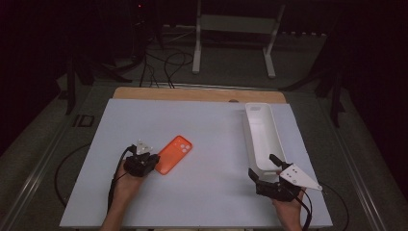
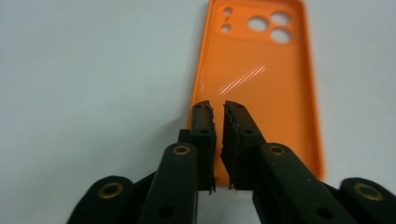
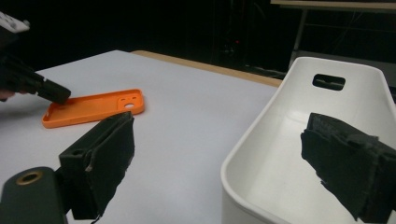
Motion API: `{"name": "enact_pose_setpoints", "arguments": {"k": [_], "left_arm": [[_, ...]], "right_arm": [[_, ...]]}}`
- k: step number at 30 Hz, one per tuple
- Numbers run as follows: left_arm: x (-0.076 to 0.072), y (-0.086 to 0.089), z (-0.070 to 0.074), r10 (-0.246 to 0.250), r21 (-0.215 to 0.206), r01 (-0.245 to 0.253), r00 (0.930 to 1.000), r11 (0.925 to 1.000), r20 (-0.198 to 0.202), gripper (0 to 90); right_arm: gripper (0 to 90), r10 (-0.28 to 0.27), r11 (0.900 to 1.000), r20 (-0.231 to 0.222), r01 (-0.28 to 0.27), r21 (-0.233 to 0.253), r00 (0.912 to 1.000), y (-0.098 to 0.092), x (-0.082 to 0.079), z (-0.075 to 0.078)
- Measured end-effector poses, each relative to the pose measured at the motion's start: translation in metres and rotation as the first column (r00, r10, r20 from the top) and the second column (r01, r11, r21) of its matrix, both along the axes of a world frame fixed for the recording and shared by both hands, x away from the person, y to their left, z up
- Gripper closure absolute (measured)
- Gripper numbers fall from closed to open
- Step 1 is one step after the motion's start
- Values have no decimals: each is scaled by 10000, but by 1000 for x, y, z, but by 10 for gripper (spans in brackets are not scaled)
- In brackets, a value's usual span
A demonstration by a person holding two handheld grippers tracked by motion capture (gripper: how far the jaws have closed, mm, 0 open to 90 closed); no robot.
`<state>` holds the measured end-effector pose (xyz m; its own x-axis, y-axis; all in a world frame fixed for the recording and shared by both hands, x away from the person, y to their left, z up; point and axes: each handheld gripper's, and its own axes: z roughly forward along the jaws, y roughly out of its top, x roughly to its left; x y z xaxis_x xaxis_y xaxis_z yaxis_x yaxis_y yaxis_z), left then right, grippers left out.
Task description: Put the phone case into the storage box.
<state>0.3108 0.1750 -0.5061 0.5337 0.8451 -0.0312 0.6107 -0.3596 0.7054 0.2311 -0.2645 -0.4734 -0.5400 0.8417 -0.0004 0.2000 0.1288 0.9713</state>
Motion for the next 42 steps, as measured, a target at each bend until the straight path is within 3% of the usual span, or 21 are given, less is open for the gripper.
{"name": "enact_pose_setpoints", "arguments": {"k": [10, 14, 20, 22, 24, 32, 35, 37, 42], "left_arm": [[-13, 16, 26, -116, -886, 218, 9935, 9958, 1135, 688], [-22, 24, 36, -5, -1200, 225, 9836, 9925, 1806, 539], [-36, 38, 48, 128, -1673, 294, 9693, 9855, 2455, 322], [-42, 43, 51, 249, -1593, 191, 9626, 9870, 2699, 247], [-47, 47, 54, 307, -1627, 156, 9599, 9865, 2785, 168], [-66, 64, 59, 225, -1638, 309, 9490, 9860, 3145, 15], [-75, 70, 56, 560, -1687, 2, 9429, 9857, 3282, 6], [-81, 76, 53, 625, -1896, 23, 9402, 9819, 3349, 5], [-93, 85, 45, 797, -1917, -130, 9352, 9814, 3449, 4]], "right_arm": [[94, 27, 10000, -47, -27, -38, 10000, -1, 1, -1], [94, 31, 10000, -38, -31, -55, 10000, -2, 2, -1], [94, 89, 9999, -72, -90, -66, 9999, -1, 2, -1], [94, 117, 9999, -61, -118, -93, 9999, -1, 2, -1], [94, 127, 9999, -61, -128, -108, 9999, -2, 2, -1], [94, 267, 9995, -34, -267, -161, 9996, -3, 1, 2], [94, 239, 9996, -18, -239, -115, 9997, -5, 0, 2], [94, 226, 9997, -6, -226, -106, 9997, -7, 0, 2], [94, 195, 9998, -20, -196, -83, 9998, -8, -2, 0]]}}
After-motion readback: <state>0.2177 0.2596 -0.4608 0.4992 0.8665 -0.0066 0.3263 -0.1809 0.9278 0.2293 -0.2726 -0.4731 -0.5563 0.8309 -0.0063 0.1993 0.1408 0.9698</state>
